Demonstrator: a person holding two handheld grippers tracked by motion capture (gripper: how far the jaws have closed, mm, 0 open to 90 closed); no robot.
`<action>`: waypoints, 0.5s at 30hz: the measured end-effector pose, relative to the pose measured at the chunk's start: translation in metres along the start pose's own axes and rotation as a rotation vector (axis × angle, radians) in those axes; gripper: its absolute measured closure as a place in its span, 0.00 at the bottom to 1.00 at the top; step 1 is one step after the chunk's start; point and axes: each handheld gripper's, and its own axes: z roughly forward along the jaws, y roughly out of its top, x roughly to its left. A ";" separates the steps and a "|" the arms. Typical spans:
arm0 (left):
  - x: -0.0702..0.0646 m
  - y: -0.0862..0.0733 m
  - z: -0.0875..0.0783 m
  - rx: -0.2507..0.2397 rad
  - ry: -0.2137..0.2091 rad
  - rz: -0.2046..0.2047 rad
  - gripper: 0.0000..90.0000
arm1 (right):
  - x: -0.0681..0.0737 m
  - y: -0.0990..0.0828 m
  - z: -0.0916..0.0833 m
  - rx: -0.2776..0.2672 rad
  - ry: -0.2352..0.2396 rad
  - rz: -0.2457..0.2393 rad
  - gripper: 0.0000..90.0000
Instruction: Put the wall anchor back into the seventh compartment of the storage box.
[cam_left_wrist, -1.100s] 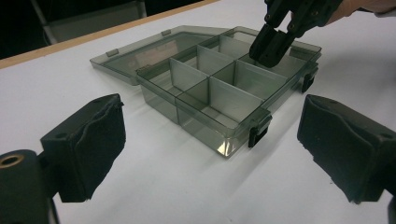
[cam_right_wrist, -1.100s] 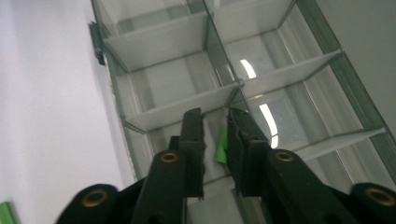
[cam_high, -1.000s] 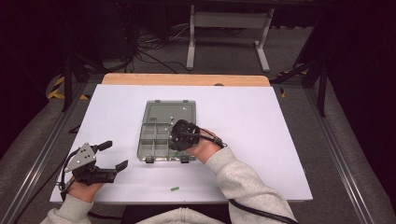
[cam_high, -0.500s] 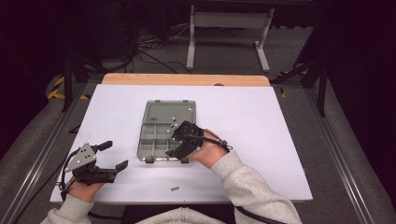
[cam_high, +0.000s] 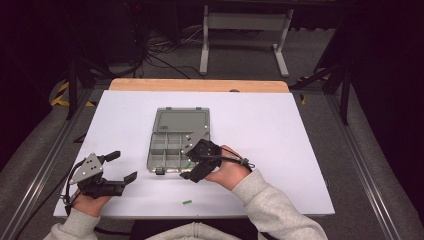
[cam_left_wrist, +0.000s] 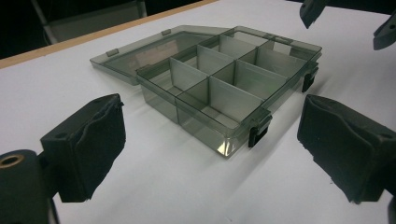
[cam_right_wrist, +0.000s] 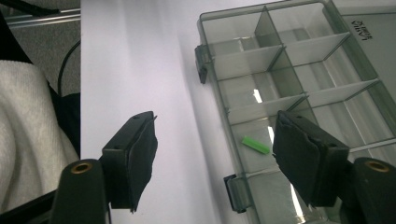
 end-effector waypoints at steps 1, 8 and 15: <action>0.000 0.000 0.000 0.000 0.000 0.000 0.09 | 0.001 0.000 -0.001 0.006 -0.001 0.000 0.34; 0.000 0.000 0.000 0.002 0.003 0.002 0.09 | 0.010 -0.005 0.001 0.015 0.012 -0.012 0.34; 0.000 0.000 0.000 -0.001 0.001 -0.001 0.09 | 0.017 -0.013 0.015 0.042 0.038 -0.032 0.35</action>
